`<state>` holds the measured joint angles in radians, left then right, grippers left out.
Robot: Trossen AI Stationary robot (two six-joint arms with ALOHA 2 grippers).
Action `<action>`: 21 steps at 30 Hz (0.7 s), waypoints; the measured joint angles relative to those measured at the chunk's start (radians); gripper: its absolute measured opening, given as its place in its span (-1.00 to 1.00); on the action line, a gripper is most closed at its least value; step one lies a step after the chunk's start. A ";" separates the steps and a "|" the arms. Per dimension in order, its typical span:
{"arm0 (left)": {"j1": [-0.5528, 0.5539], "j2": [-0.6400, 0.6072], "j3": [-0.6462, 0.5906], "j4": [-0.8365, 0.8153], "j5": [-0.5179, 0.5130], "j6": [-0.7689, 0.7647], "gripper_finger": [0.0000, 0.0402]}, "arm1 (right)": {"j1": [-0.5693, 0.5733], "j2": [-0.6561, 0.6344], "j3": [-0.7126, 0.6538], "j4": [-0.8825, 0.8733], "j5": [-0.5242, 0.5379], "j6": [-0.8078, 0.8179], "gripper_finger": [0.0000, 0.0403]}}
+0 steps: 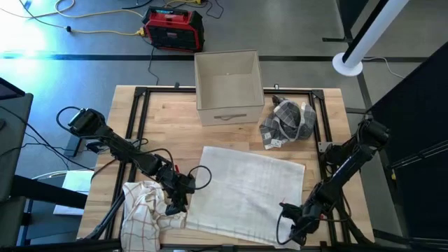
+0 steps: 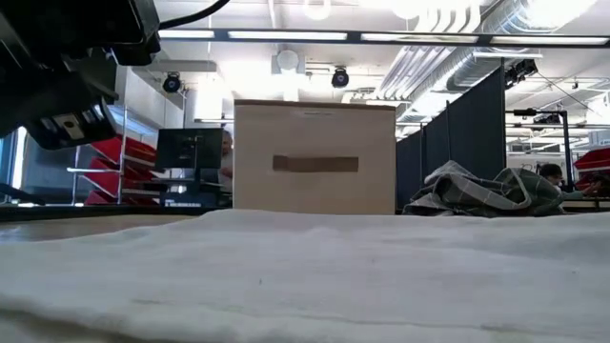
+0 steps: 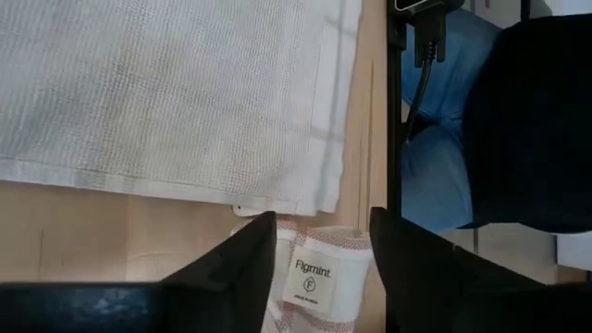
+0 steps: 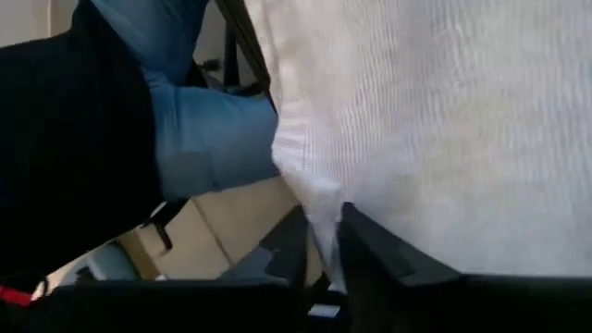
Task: Fold towel
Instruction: Fold the white patterned towel
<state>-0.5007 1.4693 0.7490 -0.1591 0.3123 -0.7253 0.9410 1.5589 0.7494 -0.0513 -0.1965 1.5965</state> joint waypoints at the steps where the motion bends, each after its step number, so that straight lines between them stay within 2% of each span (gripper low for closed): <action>1: 0.000 0.000 0.000 0.000 -0.006 0.001 -0.10 | 0.001 0.000 0.000 0.001 -0.015 0.004 -0.62; 7: 0.000 0.000 0.000 -0.001 -0.077 0.050 -0.05 | 0.001 0.000 0.000 0.014 -0.132 0.021 -0.16; 12: 0.002 0.000 0.000 0.000 -0.196 0.145 -0.05 | 0.008 0.000 0.000 0.001 -0.166 0.071 -0.02; 15: 0.003 0.000 0.000 0.000 -0.342 0.216 -0.06 | 0.016 -0.001 0.001 -0.054 -0.121 0.082 -0.07; 17: 0.005 0.004 0.000 0.002 -0.435 0.258 -0.10 | 0.023 -0.001 0.001 -0.118 -0.082 0.076 -0.19; 21: 0.024 0.039 0.000 0.011 -0.560 0.304 -0.29 | 0.039 -0.001 0.001 -0.248 0.079 0.014 -0.62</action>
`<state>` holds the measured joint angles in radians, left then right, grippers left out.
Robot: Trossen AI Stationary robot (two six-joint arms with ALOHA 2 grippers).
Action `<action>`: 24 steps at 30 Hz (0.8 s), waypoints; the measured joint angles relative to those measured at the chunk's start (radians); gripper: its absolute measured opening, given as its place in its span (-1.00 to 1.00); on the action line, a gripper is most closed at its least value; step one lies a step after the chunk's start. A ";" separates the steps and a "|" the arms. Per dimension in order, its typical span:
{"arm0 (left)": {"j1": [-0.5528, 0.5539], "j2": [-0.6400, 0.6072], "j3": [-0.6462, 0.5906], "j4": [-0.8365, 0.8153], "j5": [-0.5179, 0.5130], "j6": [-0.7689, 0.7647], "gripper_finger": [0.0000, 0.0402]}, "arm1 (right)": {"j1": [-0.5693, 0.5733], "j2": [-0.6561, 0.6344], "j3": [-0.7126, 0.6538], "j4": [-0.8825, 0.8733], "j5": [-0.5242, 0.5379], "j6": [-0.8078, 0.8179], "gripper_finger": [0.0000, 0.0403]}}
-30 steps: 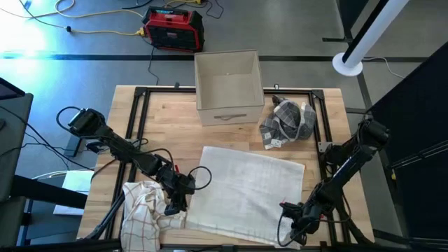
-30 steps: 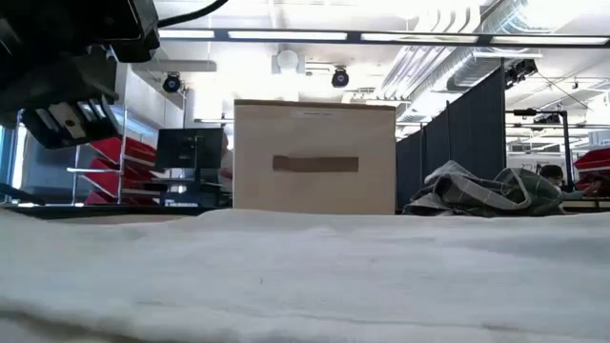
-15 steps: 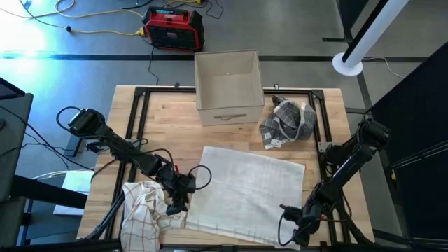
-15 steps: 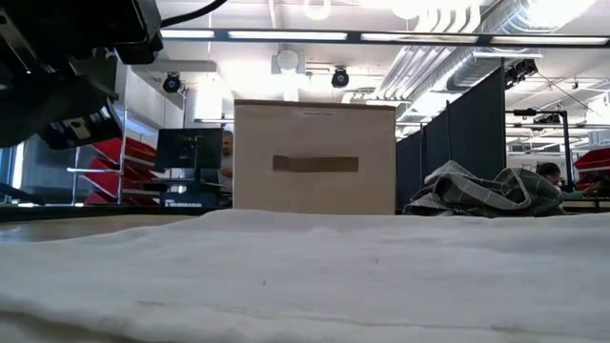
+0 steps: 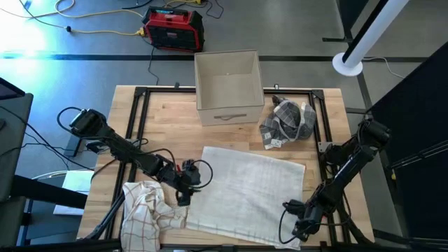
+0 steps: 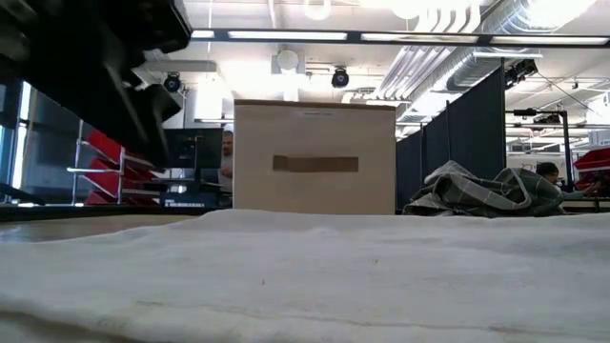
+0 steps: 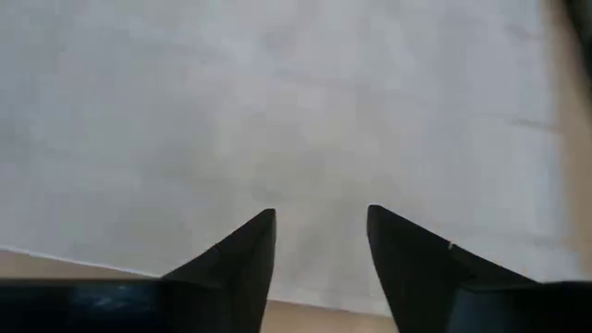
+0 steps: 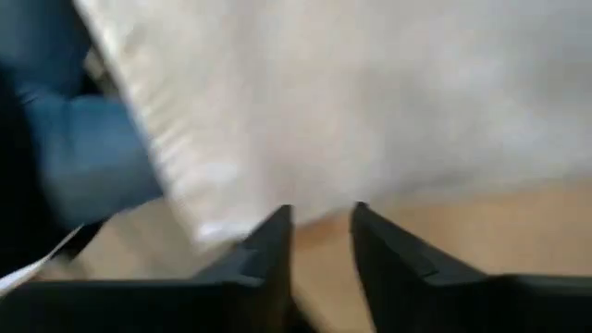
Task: Fold towel
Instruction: Fold the white patterned towel
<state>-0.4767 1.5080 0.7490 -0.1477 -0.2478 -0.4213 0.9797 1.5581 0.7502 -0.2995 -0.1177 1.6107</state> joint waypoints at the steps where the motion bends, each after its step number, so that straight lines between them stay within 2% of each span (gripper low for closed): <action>1: 0.004 0.016 0.000 0.008 -0.015 0.006 -0.36 | 0.004 0.000 0.000 -0.023 0.058 -0.019 -0.76; 3: 0.013 0.055 0.000 0.026 -0.022 0.016 -0.51 | 0.009 0.000 0.000 -0.062 0.177 -0.042 -0.93; 8: 0.031 0.167 0.000 -0.006 -0.038 0.013 -0.92 | 0.010 0.001 0.000 -0.124 0.402 -0.033 -0.95; 10: 0.032 0.200 0.006 0.006 -0.047 0.001 -0.97 | 0.009 0.005 0.000 -0.153 0.455 -0.013 -0.99; 18: -0.040 0.229 0.007 0.010 0.000 -0.135 -0.97 | -0.042 0.015 0.000 -0.436 0.533 0.091 -1.00; 24: -0.086 0.167 -0.001 -0.020 0.013 -0.178 -0.99 | -0.066 0.011 0.000 -0.515 0.522 0.068 -1.00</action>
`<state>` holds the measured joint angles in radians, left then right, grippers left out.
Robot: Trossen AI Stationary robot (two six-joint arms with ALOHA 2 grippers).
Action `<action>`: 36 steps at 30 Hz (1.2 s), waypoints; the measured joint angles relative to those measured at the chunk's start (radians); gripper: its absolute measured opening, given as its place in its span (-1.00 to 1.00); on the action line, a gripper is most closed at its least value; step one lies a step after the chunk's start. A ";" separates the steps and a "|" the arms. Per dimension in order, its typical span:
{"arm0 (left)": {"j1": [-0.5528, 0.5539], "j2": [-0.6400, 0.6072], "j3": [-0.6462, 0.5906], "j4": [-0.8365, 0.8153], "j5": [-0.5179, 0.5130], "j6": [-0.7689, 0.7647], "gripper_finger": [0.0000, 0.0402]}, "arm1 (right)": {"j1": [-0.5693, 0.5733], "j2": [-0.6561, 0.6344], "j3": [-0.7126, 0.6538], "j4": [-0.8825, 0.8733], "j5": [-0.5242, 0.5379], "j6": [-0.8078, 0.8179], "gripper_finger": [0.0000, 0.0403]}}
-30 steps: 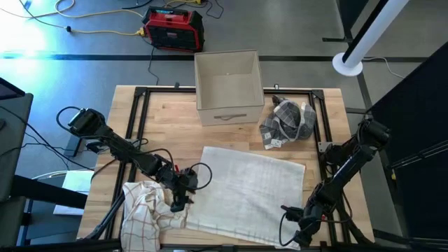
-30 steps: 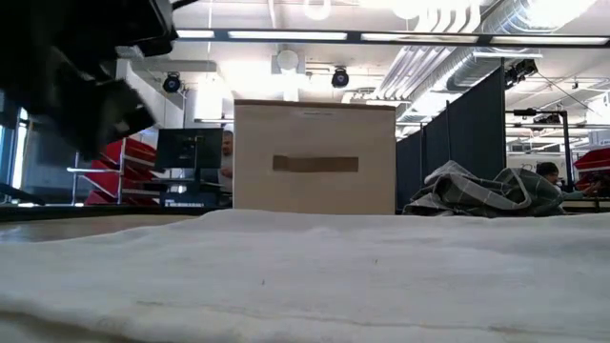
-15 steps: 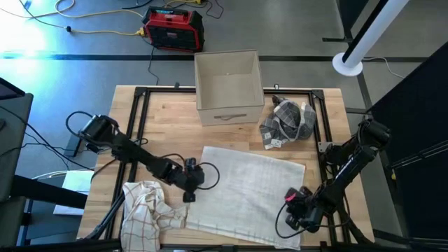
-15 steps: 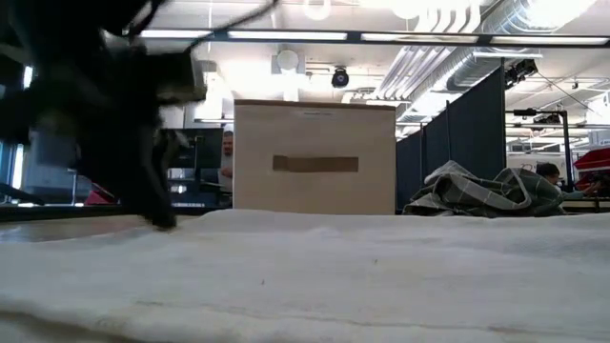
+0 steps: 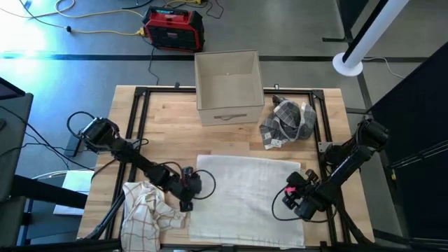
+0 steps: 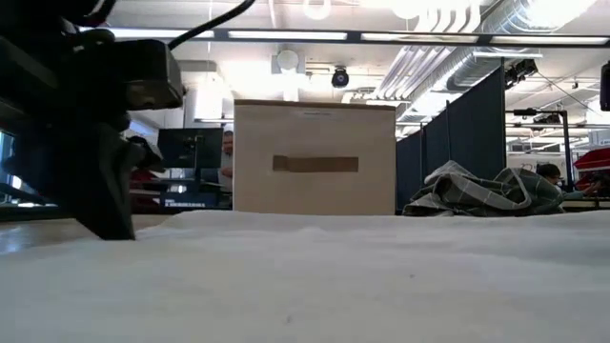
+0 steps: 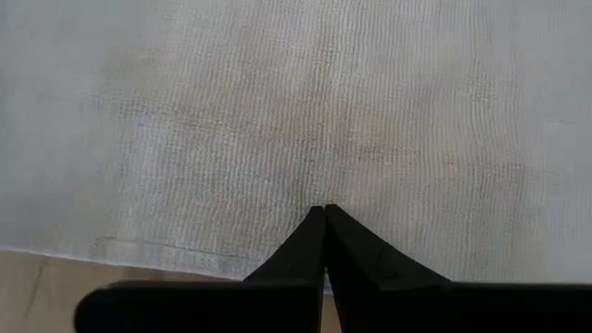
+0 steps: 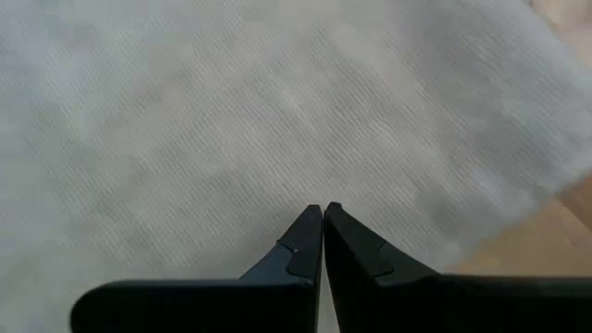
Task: Fold towel
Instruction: Fold the white patterned towel
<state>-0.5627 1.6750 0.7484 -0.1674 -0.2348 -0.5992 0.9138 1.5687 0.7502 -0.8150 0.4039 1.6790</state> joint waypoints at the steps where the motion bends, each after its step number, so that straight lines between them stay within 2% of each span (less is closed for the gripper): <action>1: -0.001 -0.015 -0.002 -0.019 -0.018 0.004 -1.00 | 0.000 -0.008 0.000 0.001 0.004 -0.010 -1.00; 6: 0.033 -0.124 -0.002 -0.101 -0.158 0.047 -1.00 | -0.017 -0.095 0.000 -0.028 0.014 -0.046 -1.00; 8: 0.062 -0.165 -0.002 -0.138 -0.180 0.092 -1.00 | -0.046 -0.145 0.001 -0.068 0.003 -0.070 -1.00; 12: 0.161 -0.244 -0.001 -0.160 -0.148 0.235 -1.00 | -0.164 -0.267 0.001 -0.154 -0.106 -0.203 -0.99; 15: 0.257 -0.265 -0.001 -0.159 -0.054 0.327 -1.00 | -0.291 -0.347 0.001 -0.191 -0.182 -0.336 -0.93; 19: 0.365 -0.262 -0.001 -0.152 0.090 0.418 -1.00 | -0.467 -0.416 0.001 -0.223 -0.261 -0.552 -0.75; 22: 0.414 -0.255 -0.001 -0.152 0.141 0.445 -1.00 | -0.588 -0.419 0.001 -0.244 -0.337 -0.713 -0.55; 26: 0.435 -0.255 -0.001 -0.148 0.153 0.446 -1.00 | -0.697 -0.376 -0.007 -0.253 -0.357 -0.908 -0.24; 30: 0.429 -0.255 -0.001 -0.148 0.156 0.445 -1.00 | -0.775 -0.329 -0.031 -0.236 -0.366 -1.036 0.03; 33: 0.418 -0.255 -0.001 -0.151 0.156 0.436 -1.00 | -0.819 -0.304 -0.071 -0.183 -0.394 -1.102 0.16; 36: 0.407 -0.255 -0.001 -0.151 0.159 0.436 -1.00 | -0.853 -0.287 -0.129 -0.074 -0.482 -1.143 0.21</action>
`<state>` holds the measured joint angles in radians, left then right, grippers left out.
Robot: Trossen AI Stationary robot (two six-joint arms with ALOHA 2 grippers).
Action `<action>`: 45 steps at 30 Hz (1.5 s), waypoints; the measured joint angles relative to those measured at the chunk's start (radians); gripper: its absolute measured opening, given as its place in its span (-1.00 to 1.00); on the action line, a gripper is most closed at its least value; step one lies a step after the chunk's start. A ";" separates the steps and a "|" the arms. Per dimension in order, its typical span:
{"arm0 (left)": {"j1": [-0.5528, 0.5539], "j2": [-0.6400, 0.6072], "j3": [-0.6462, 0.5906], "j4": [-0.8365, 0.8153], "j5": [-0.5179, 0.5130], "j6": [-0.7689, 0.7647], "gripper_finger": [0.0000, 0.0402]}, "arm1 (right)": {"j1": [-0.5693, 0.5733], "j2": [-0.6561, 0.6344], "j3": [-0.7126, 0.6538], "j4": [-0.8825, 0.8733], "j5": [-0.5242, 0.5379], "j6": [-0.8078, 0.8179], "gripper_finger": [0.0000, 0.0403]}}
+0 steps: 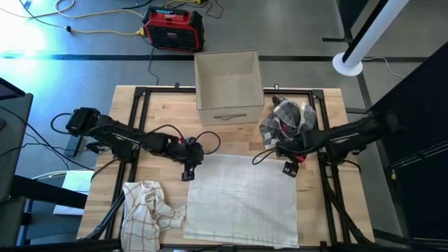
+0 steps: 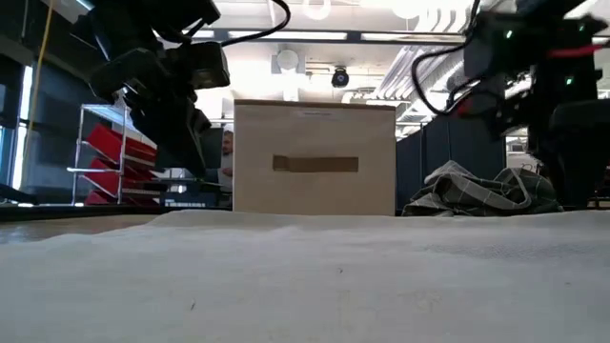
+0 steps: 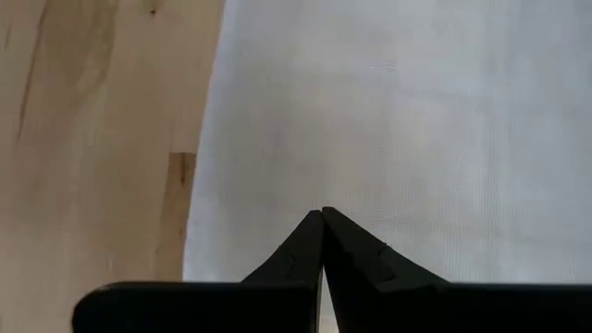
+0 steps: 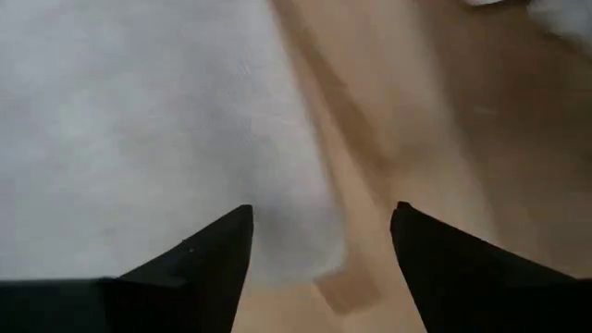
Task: Fold towel
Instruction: Fold the white patterned towel
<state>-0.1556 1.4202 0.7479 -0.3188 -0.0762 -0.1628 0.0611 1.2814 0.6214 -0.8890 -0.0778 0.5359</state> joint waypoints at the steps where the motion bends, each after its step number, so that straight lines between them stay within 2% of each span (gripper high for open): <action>1: -0.003 0.000 0.000 -0.001 0.007 0.000 -1.00 | -0.006 0.005 -0.021 0.030 -0.015 -0.009 0.21; 5: -0.005 0.000 0.000 -0.008 0.021 0.000 -1.00 | -0.016 0.015 -0.087 0.096 -0.029 -0.013 0.17; 7: -0.004 0.000 0.000 -0.008 0.017 0.001 -1.00 | -0.015 0.012 -0.108 0.100 -0.016 0.002 0.06; 10: -0.004 0.000 0.000 -0.009 -0.019 0.002 -1.00 | -0.008 0.011 -0.118 0.091 0.007 0.013 -0.27; 13: -0.004 0.016 0.002 -0.037 -0.053 0.064 -0.99 | 0.001 0.012 -0.118 0.086 0.019 0.013 -0.75; 15: -0.004 0.039 0.002 -0.064 -0.122 0.103 -0.96 | 0.008 0.013 -0.115 0.096 0.019 0.003 -0.92; 18: 0.007 0.071 0.002 -0.073 -0.253 0.159 -0.85 | 0.019 0.013 -0.115 0.117 0.019 0.006 -0.91; 20: 0.032 0.077 0.002 -0.071 -0.255 0.173 -0.74 | 0.029 0.013 -0.115 0.135 0.023 0.010 -0.91; 29: 0.235 0.080 0.002 -0.062 0.049 0.123 -0.12 | 0.057 0.014 -0.115 0.145 0.049 0.023 -0.97; 34: 0.254 0.131 0.002 -0.001 0.166 0.123 0.07 | 0.058 0.014 -0.115 0.144 0.052 0.024 -0.97; 36: 0.247 0.166 0.002 0.014 0.208 0.131 0.09 | 0.058 0.014 -0.115 0.145 0.052 0.024 -0.97; 40: 0.244 0.231 0.007 0.047 0.200 0.118 0.01 | 0.058 0.015 -0.115 0.144 0.052 0.023 -0.97; 43: 0.244 0.253 0.009 0.048 0.172 0.115 -0.23 | 0.058 0.015 -0.115 0.142 0.053 0.015 -0.97; 45: 0.245 0.250 0.008 0.047 0.158 0.109 -0.50 | 0.058 0.013 -0.115 0.143 0.059 0.014 -0.97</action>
<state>0.0894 1.6702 0.7556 -0.2717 0.0820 -0.0534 0.1189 1.2942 0.5060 -0.7457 -0.0188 0.5495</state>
